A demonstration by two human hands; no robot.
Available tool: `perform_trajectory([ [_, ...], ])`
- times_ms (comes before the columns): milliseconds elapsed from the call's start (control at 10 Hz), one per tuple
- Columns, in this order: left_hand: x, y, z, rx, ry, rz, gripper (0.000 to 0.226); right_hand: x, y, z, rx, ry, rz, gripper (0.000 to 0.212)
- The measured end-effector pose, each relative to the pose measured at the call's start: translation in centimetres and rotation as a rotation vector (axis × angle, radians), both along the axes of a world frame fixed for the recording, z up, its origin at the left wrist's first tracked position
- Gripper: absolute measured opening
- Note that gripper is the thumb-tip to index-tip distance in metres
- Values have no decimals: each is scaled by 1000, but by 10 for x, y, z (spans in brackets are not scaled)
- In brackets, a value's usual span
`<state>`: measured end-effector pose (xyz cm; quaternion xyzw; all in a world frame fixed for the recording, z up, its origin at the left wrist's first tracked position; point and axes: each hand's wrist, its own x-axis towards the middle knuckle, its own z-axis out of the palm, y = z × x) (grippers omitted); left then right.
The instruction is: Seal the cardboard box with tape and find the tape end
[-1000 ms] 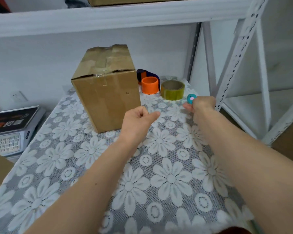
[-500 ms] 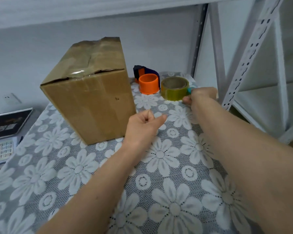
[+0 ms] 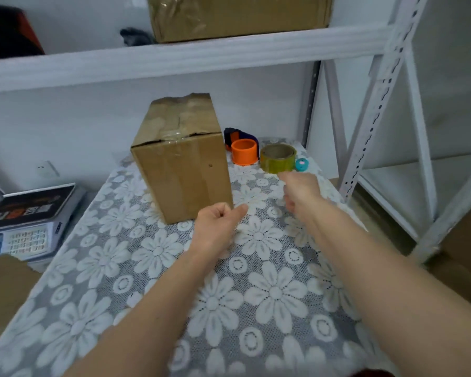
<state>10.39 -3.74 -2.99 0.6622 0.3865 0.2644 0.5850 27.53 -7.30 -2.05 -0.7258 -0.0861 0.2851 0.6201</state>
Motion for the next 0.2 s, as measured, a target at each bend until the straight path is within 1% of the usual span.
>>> perform_trajectory([
  [100, -26, -15, 8, 54, 32, 8, 49, -37, -22, 7, 15, -32, 68, 27],
  [200, -53, -33, 13, 57, 18, 51, 51, -68, -43, 4, 17, -68, 93, 44],
])
